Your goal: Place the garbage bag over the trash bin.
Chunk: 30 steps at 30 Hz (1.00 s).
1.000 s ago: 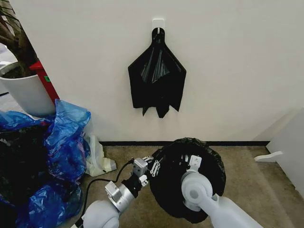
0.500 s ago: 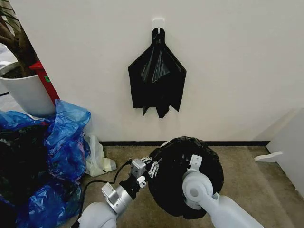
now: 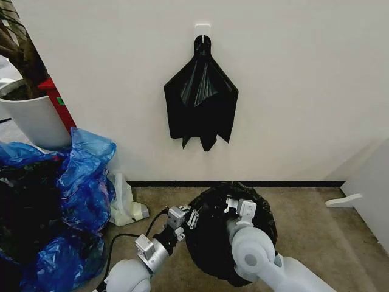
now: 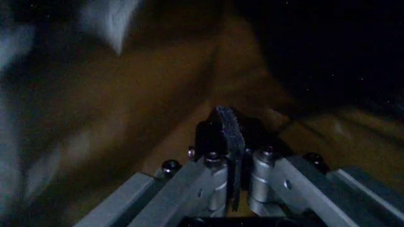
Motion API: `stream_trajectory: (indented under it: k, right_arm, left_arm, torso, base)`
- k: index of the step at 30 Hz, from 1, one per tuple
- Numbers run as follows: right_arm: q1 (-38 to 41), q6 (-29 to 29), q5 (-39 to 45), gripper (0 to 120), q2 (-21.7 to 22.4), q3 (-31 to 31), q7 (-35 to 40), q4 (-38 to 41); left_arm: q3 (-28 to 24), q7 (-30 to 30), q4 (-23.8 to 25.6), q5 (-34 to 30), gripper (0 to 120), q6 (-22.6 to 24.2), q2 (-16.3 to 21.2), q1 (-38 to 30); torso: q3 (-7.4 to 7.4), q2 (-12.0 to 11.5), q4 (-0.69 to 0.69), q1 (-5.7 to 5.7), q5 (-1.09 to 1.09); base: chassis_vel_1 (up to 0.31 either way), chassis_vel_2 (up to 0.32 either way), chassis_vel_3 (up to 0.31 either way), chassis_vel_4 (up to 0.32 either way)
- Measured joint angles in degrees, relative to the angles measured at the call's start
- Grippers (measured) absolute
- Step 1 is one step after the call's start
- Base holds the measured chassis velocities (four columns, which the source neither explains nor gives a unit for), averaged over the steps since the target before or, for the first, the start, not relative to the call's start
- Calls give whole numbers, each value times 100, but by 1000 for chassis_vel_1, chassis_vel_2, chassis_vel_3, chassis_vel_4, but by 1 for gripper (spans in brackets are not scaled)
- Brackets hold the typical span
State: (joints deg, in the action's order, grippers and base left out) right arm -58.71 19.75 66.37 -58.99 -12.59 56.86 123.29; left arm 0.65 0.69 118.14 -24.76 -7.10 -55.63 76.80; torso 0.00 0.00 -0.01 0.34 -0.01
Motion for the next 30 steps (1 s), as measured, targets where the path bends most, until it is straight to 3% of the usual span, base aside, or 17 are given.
stream_trajectory:
  k: [12, 23, 30]
  right_arm:
    - [-312, 48, -33, 0, 270, 81, -76, 325]
    - [-383, 119, -5, 0, 379, 6, 36, 1]
    - [-399, 116, -17, 0, 490, 226, 22, 324]
  left_arm:
    - [198, 251, 45, -361, 4, 94, -141, -135]
    - [335, 62, 464, -317, 4, 54, -51, 59]
    - [358, -3, 422, -217, 4, 28, -58, 75]
  torso:
    - [0, 0, 0, 0, 0]
    - [0, 0, 0, 0, 1]
    - [0, 0, -1, 0, 1]
  base:
    - [0, 0, 0, 0]
    - [0, 0, 0, 0]
    - [0, 0, 0, 0]
